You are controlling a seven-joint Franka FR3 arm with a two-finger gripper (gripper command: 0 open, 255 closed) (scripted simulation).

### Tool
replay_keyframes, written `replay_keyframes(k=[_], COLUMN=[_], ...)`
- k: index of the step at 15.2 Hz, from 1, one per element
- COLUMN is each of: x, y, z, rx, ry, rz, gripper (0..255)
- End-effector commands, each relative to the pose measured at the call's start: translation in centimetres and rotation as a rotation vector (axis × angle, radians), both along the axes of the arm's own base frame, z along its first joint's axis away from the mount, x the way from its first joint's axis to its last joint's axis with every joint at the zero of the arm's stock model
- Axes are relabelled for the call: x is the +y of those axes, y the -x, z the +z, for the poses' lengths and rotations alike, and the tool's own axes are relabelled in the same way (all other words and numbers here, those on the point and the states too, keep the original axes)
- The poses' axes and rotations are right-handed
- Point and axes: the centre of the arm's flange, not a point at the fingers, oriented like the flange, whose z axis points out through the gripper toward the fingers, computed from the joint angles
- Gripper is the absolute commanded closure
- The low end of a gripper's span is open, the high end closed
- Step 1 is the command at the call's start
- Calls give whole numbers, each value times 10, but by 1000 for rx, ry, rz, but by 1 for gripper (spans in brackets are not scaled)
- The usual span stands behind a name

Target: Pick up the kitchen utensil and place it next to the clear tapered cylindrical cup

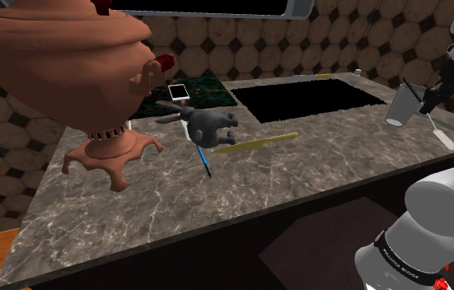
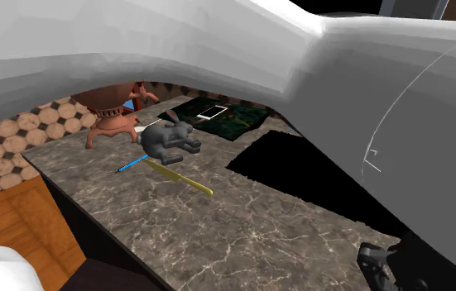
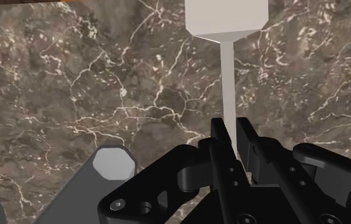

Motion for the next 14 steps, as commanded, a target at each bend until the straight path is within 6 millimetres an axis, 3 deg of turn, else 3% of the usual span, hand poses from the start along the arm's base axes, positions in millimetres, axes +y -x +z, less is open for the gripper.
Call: replay_keyframes(k=[1, 14], x=[0, 0], y=[0, 0], z=[-11, -80], rx=[0, 0], ry=[0, 0], rz=[0, 0], gripper=[255, 255])
